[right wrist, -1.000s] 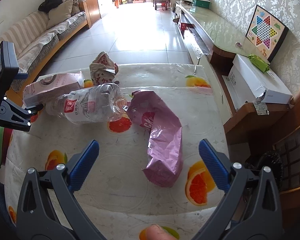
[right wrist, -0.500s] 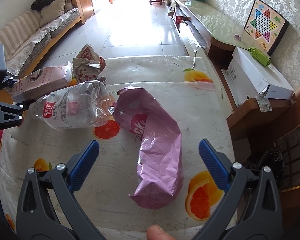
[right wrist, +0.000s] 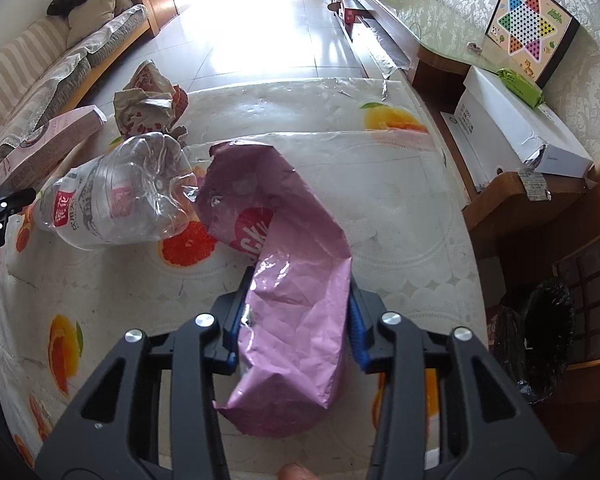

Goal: Collect trash
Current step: 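Lift the paper bag with the left tool while the right grasps the pink foil bag, then drop the paper bag into the bin with the left tool while the right carries the foil bag over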

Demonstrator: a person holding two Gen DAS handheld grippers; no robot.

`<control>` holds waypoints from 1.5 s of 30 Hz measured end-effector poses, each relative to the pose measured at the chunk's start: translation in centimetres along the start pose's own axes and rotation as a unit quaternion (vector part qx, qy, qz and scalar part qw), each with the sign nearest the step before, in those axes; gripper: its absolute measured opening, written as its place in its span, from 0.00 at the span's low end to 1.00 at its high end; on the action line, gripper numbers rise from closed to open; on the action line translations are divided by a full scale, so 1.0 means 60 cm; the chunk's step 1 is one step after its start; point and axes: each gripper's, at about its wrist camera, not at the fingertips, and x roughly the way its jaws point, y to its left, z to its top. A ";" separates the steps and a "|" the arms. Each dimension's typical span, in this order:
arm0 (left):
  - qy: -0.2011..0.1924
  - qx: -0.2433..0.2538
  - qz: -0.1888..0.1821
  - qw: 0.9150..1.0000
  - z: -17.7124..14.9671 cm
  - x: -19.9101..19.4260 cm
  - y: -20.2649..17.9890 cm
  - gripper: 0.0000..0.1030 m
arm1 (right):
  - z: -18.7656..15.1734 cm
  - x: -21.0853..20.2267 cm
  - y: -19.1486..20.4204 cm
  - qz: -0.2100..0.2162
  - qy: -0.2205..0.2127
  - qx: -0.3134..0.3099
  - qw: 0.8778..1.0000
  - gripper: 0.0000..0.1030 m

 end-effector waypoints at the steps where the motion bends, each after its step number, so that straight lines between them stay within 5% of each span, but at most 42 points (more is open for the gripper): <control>1: -0.001 -0.003 -0.003 1.000 0.001 0.000 0.003 0.45 | -0.002 -0.002 -0.001 0.001 0.000 0.002 1.000 0.35; 20: -0.079 -0.132 -0.031 0.988 -0.071 -0.149 0.069 0.43 | -0.033 -0.176 0.006 0.014 -0.070 0.007 0.997 0.28; 33: -0.109 -0.239 -0.001 0.965 -0.212 -0.263 0.165 0.43 | -0.019 -0.272 0.173 0.082 -0.123 -0.078 0.986 0.28; 45: -0.076 -0.350 0.023 0.933 -0.395 -0.254 0.259 0.43 | -0.016 -0.295 0.378 0.148 -0.131 -0.165 0.966 0.28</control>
